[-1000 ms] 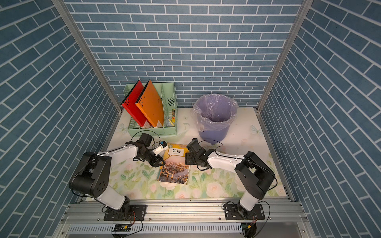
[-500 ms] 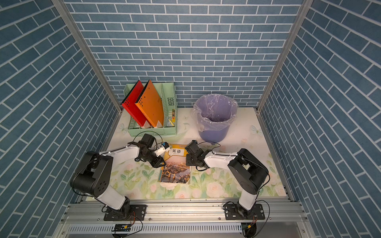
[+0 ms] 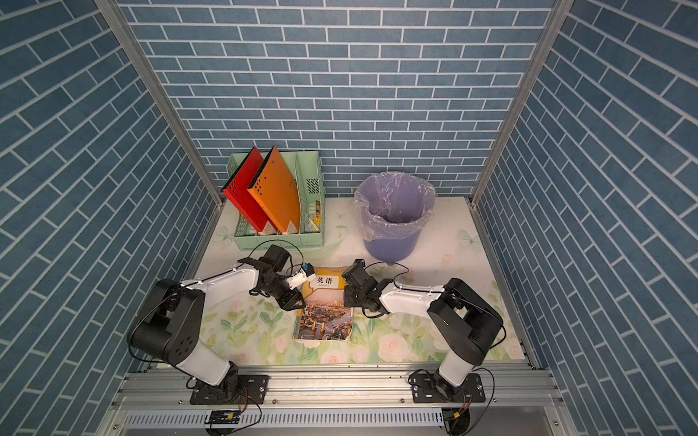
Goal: Peel off the used sticky note
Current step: Adjust the book at the center of the board, then reset both arms
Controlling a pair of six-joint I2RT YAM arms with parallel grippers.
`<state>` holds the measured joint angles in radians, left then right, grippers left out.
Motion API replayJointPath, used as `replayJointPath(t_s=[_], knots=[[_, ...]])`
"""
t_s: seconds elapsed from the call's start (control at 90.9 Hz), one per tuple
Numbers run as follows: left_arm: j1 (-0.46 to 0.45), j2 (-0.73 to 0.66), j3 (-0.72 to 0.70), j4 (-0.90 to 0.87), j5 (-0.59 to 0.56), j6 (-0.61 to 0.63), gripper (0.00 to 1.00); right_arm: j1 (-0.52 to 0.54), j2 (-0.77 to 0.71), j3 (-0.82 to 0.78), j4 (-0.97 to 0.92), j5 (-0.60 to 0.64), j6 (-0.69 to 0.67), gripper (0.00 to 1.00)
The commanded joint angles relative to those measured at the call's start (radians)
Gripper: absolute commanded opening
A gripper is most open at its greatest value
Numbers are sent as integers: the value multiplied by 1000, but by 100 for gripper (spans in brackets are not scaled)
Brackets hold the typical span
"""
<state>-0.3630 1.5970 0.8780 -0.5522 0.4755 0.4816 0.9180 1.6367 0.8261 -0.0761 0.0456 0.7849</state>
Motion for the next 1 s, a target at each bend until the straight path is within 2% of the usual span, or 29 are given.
replayJointPath(t_s=[0.0,0.077,0.121,0.231,0.352,0.528,0.649,0.77,0.88,0.99], knots=[[10,-23,42,-10,11,0,49,9,-52,-28,8,4,8,37],[10,-39,47,-14,7,-9,54,9,-69,-42,17,11,11,48],[11,-53,46,-19,1,-14,64,8,-78,-44,18,13,9,54],[21,-101,41,-27,-33,-23,80,8,-116,-31,-9,31,-8,65],[78,-160,66,-42,-56,-36,99,-2,-212,-14,-78,89,-47,78],[254,-232,149,-84,-27,-51,100,-74,-437,12,-239,198,-128,99],[364,-279,145,-63,-31,-58,100,-148,-596,4,-351,267,-154,99],[451,-328,81,-1,-23,-99,100,-229,-759,-37,-440,355,-155,99],[506,-403,-31,158,-22,-176,100,-301,-835,-47,-508,471,-156,99],[524,-476,-166,334,-63,-250,100,-366,-846,-85,-514,605,-167,99]])
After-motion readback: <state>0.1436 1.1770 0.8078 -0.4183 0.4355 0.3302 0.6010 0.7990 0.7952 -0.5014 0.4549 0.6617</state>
